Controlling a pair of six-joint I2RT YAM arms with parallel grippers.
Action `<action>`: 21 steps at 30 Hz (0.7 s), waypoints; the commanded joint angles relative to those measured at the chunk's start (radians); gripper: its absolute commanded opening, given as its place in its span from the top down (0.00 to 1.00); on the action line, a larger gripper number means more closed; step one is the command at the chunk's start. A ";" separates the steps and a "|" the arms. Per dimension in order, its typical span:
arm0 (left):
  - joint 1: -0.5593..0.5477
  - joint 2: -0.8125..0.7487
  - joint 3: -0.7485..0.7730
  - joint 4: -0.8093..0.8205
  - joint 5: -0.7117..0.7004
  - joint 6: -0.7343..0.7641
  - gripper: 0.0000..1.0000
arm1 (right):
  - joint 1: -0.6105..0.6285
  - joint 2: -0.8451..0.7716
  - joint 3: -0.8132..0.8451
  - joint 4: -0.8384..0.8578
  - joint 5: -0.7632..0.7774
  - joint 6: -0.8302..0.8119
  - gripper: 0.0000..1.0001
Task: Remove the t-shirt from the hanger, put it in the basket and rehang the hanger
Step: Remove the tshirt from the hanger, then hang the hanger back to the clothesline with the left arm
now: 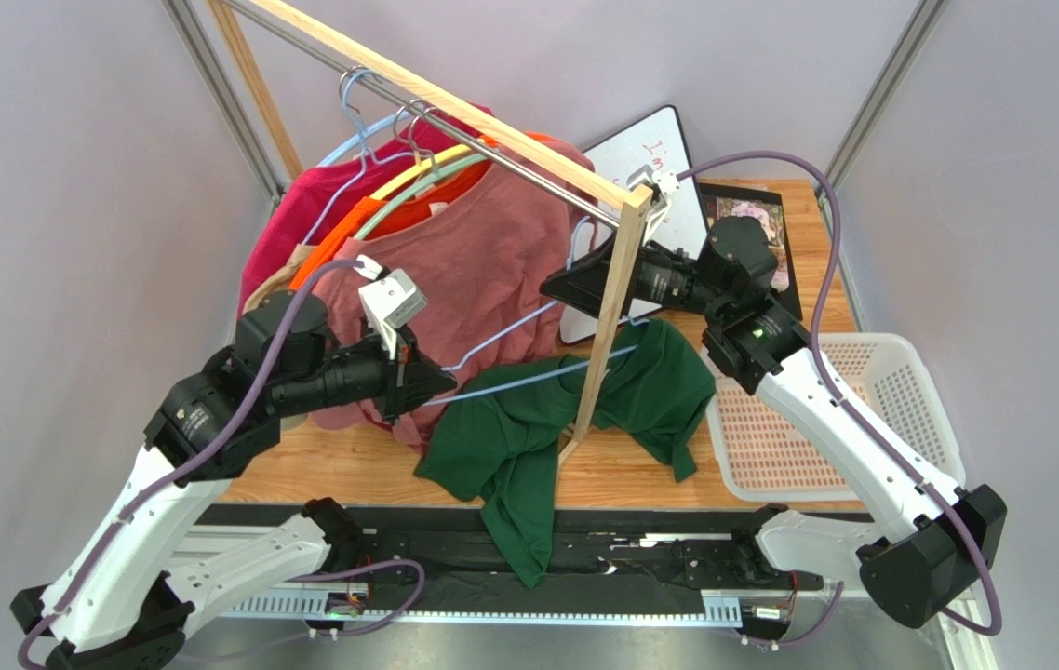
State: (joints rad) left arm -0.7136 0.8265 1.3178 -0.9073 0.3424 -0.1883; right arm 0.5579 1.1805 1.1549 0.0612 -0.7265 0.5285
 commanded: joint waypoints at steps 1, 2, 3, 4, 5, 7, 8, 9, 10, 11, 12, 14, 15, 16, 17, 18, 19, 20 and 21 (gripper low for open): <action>0.008 -0.024 0.066 -0.083 -0.154 -0.010 1.00 | 0.007 -0.007 0.071 -0.128 0.110 -0.036 0.39; 0.008 -0.023 0.081 -0.106 -0.167 -0.002 1.00 | 0.007 -0.010 0.063 -0.150 0.137 -0.045 0.33; 0.008 -0.026 0.095 -0.125 -0.187 0.004 1.00 | 0.007 -0.024 0.055 -0.178 0.191 -0.048 0.29; 0.008 -0.033 0.118 -0.155 -0.198 0.009 1.00 | 0.005 -0.033 0.045 -0.184 0.217 -0.051 0.22; 0.008 -0.039 0.126 -0.168 -0.216 0.019 1.00 | 0.004 -0.042 0.036 -0.192 0.243 -0.051 0.20; 0.008 -0.064 0.139 -0.191 -0.229 0.026 1.00 | 0.004 -0.062 0.011 -0.213 0.314 -0.050 0.16; 0.008 -0.073 0.143 -0.194 -0.227 0.030 1.00 | 0.000 -0.068 0.006 -0.227 0.332 -0.048 0.16; 0.008 -0.095 0.144 -0.196 -0.227 0.029 1.00 | -0.001 -0.073 -0.001 -0.234 0.363 -0.047 0.16; 0.008 -0.104 0.147 -0.199 -0.230 0.026 1.00 | -0.003 -0.077 -0.003 -0.244 0.377 -0.044 0.15; 0.008 -0.115 0.152 -0.200 -0.241 0.021 1.00 | -0.006 -0.081 -0.006 -0.257 0.389 -0.038 0.15; 0.008 -0.130 0.165 -0.212 -0.244 0.016 1.00 | -0.007 -0.082 -0.012 -0.262 0.400 -0.038 0.15; 0.006 -0.145 0.181 -0.228 -0.281 0.004 1.00 | -0.015 -0.093 -0.018 -0.274 0.407 -0.038 0.15; 0.008 -0.161 0.202 -0.251 -0.296 -0.009 1.00 | -0.016 -0.097 -0.021 -0.281 0.418 -0.038 0.15; 0.006 -0.170 0.211 -0.261 -0.309 -0.014 1.00 | -0.018 -0.104 -0.029 -0.284 0.424 -0.036 0.15; 0.008 -0.179 0.224 -0.272 -0.319 -0.014 1.00 | -0.024 -0.114 -0.032 -0.294 0.430 -0.041 0.15; 0.008 -0.206 0.238 -0.284 -0.319 -0.014 1.00 | -0.024 -0.122 -0.035 -0.299 0.443 -0.042 0.15; 0.008 -0.220 0.245 -0.288 -0.322 -0.017 1.00 | -0.030 -0.128 -0.043 -0.302 0.446 -0.045 0.15; 0.006 -0.236 0.254 -0.292 -0.325 -0.019 1.00 | -0.033 -0.139 -0.044 -0.307 0.449 -0.045 0.15; 0.008 -0.265 0.273 -0.304 -0.322 -0.016 1.00 | -0.036 -0.143 -0.046 -0.311 0.450 -0.047 0.15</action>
State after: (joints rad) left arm -0.7067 0.6289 1.5269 -1.1725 0.0532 -0.1867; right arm 0.5354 1.0840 1.1160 -0.2356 -0.3252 0.4969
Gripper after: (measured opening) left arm 0.008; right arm 0.844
